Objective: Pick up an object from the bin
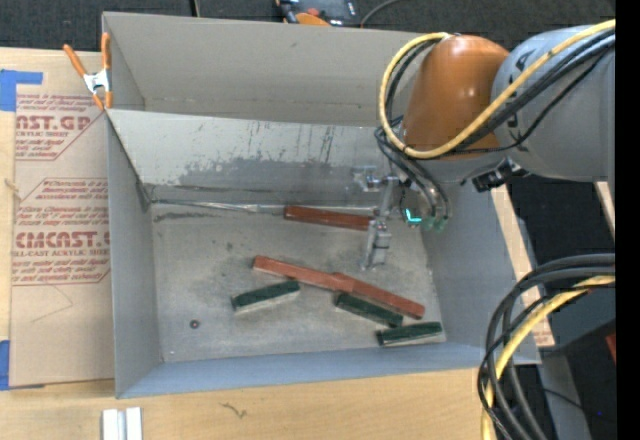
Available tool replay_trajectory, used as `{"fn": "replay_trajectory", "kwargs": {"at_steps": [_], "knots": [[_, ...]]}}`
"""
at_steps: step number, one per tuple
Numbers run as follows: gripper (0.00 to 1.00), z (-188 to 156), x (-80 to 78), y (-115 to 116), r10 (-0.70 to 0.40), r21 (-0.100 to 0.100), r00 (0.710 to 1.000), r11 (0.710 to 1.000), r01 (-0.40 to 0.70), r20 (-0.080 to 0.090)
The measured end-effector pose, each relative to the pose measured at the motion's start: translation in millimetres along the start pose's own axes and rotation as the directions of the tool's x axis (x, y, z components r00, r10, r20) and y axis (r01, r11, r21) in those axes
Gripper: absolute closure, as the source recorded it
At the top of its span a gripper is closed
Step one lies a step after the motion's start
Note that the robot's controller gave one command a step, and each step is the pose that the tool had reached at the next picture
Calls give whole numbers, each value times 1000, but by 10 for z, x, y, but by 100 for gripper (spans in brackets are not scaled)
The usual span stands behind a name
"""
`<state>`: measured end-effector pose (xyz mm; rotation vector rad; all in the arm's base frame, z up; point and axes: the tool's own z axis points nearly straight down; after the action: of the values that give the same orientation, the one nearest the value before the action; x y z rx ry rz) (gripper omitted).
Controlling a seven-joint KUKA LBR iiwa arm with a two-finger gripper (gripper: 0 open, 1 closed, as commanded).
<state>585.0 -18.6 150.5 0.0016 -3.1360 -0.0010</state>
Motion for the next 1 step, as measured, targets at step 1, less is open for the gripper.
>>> {"fn": "replay_trajectory", "kwargs": {"at_steps": [1], "knots": [[0, 807, -44, 612, -114, 0, 993, 993, 114, 10]]}}
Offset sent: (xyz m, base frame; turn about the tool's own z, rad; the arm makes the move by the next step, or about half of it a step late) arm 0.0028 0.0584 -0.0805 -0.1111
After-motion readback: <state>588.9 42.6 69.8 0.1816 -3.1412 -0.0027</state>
